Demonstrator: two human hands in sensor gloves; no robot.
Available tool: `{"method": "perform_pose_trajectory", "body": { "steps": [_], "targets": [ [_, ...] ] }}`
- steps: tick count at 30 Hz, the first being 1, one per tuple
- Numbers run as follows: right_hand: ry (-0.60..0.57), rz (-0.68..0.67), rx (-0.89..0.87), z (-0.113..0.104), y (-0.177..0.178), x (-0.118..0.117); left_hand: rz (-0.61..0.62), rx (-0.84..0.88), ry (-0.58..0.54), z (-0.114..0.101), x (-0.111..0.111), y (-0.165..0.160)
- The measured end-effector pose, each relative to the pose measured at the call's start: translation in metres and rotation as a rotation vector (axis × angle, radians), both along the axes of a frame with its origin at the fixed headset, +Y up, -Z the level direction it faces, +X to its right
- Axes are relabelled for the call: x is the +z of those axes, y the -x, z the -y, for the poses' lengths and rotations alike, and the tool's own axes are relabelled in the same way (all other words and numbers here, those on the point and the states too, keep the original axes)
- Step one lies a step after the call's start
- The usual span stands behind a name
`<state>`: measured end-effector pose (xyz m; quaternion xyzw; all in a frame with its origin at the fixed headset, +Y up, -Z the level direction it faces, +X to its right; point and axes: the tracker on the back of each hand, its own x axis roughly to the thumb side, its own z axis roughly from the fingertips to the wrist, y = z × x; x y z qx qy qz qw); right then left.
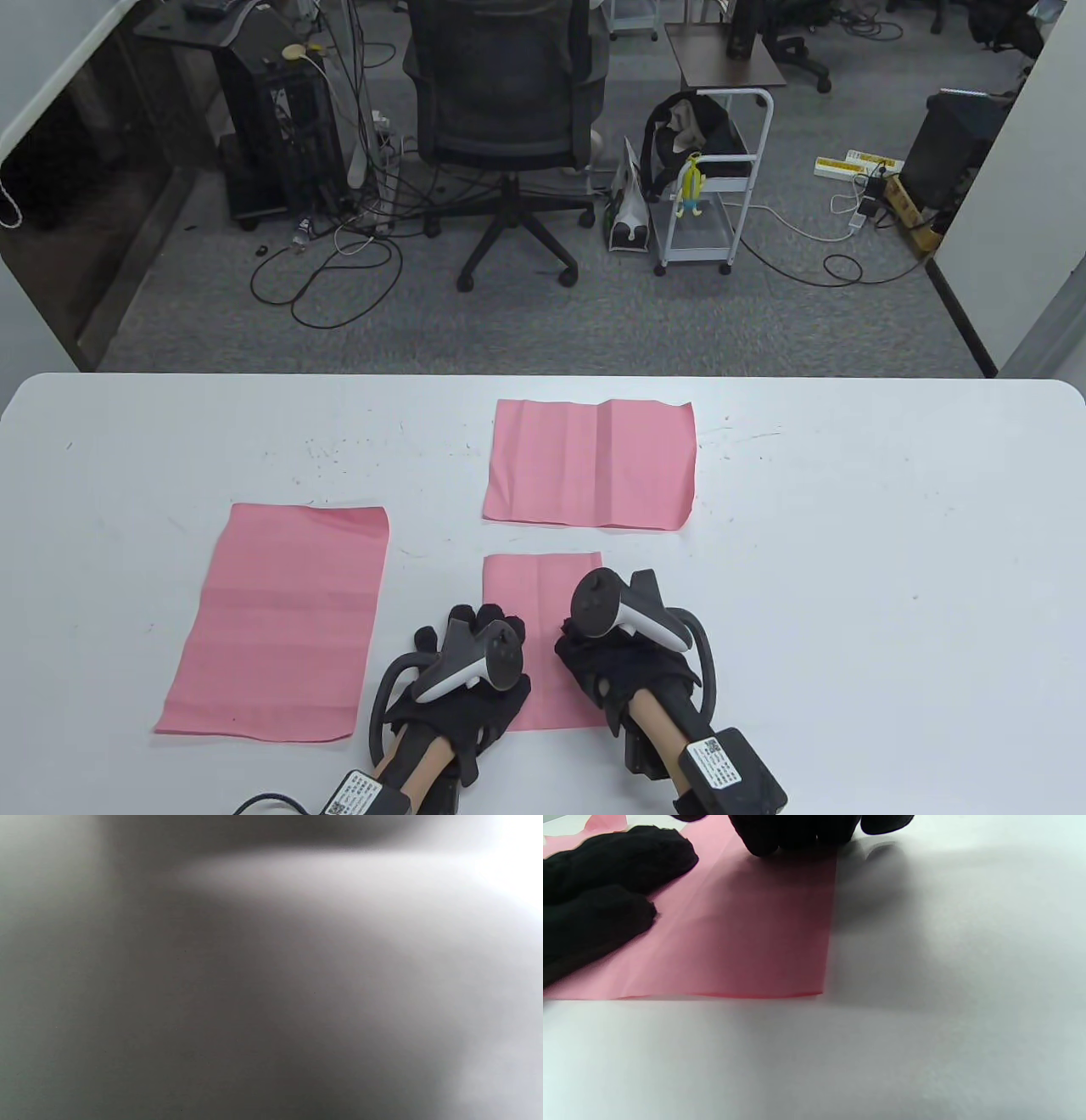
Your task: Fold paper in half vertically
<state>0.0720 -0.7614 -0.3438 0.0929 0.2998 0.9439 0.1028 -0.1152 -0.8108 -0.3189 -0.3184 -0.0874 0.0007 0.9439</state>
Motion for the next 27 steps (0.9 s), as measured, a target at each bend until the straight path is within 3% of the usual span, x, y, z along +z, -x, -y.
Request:
{"method": "perform_pose_trajectory", "body": {
  "steps": [14,27],
  "targets": [
    [0.004,-0.102,0.016,-0.003,-0.004,0.062,0.000,-0.001,-0.001,0.000,0.000,0.000],
    [0.015,-0.083,-0.020,0.002,-0.009,0.062,0.000,-0.002,-0.001,0.000,0.000,0.000]
  ]
}}
